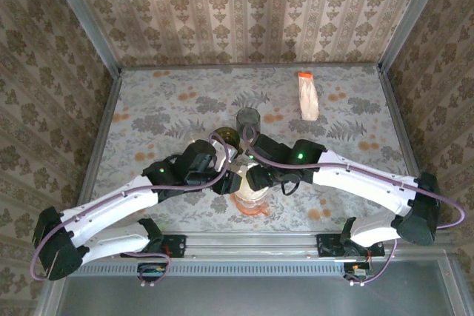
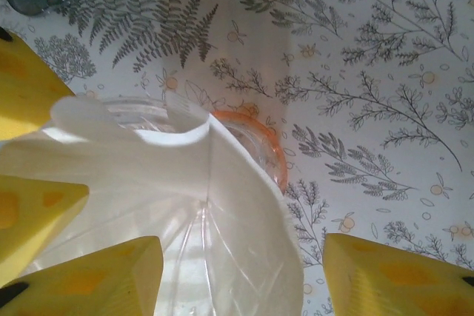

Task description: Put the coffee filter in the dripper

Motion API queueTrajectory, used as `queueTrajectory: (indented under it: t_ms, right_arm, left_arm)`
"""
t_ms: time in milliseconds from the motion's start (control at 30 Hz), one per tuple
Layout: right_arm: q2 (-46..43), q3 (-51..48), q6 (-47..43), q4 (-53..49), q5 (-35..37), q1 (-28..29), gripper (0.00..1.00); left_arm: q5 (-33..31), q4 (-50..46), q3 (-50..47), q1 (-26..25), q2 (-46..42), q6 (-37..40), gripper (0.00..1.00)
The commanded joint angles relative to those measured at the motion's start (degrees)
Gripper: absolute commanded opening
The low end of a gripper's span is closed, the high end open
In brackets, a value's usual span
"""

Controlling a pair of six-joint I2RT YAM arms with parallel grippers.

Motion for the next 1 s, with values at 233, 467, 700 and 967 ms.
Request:
queueTrajectory:
  t_ms: [233,467,700,967]
  right_arm:
    - [0.9,-1.1,0.5,0.5,-1.7,-0.2,0.66]
    - [6.1,-1.3,0.4,1.6,-1.7,-0.5,0.65]
    - [8.0,-1.5,0.4,2.2,-2.3,-1.1,0.65]
    - [8.7,-2.5,0.6,2.9,-2.6,-1.4,0.64]
  left_arm:
    - [1.1,0.7,-0.2,0.9,-1.2,-1.2,0.47]
    - [1.7,1.2,-0.4,1.1,-0.9,-1.4,0.46]
    - [2.0,0.8,-0.4,1.4,-2.2,-2.1,0.5]
    - [1.6,0.1,-0.7,2.7,-8.6,-3.4,0.53]
